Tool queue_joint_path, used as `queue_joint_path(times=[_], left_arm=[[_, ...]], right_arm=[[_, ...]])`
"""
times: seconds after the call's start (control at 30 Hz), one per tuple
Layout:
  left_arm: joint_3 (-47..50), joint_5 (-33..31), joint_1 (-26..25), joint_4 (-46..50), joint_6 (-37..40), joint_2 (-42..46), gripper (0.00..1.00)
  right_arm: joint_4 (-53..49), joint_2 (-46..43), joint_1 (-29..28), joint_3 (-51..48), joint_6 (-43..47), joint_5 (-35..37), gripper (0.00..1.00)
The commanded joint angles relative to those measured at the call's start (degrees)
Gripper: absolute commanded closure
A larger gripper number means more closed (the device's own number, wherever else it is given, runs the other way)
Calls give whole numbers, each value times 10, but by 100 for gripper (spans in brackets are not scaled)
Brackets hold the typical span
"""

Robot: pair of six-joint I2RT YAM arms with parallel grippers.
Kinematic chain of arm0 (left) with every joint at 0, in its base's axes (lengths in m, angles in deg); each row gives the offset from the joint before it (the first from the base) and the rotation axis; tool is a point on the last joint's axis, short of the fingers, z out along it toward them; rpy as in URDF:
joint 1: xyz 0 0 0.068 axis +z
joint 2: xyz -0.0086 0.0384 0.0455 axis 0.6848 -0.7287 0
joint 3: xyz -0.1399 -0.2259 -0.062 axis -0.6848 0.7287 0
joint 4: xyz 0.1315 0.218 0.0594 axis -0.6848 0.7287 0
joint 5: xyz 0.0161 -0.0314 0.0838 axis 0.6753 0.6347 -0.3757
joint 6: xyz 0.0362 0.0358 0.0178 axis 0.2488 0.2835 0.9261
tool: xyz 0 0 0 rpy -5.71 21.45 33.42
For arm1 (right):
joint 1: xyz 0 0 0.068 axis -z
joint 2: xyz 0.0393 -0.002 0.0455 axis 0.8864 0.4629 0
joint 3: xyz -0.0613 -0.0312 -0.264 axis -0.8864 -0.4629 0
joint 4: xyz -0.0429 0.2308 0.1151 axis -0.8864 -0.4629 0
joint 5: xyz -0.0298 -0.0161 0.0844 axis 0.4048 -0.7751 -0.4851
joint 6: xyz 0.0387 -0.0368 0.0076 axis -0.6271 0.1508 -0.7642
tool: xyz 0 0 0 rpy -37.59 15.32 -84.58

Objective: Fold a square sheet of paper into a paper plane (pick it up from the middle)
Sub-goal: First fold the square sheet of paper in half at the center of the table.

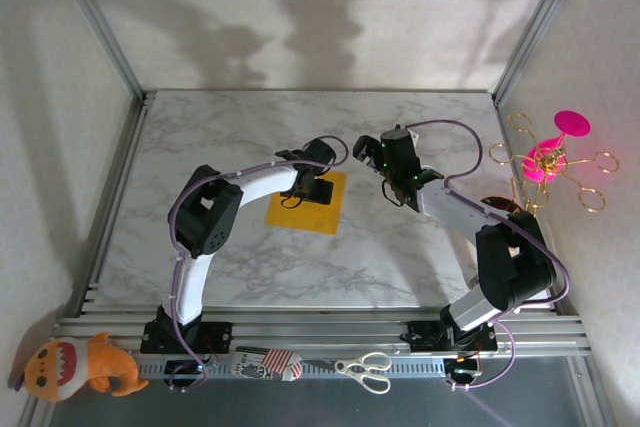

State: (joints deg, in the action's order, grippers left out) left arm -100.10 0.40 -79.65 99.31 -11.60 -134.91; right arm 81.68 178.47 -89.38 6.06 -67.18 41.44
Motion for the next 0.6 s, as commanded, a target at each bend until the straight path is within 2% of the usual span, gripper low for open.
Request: queue_joint_path(times=[0.0, 0.37, 0.57], left_arm=[[4, -25, -1, 38, -8, -34, 16], [8, -25, -1, 30, -15, -29, 21], [8, -1, 1, 16, -23, -8, 30]], right_arm=[[-10, 12, 4, 20, 3, 6, 1], [-22, -14, 7, 8, -15, 55, 1], [-20, -26, 10, -3, -23, 65, 1]])
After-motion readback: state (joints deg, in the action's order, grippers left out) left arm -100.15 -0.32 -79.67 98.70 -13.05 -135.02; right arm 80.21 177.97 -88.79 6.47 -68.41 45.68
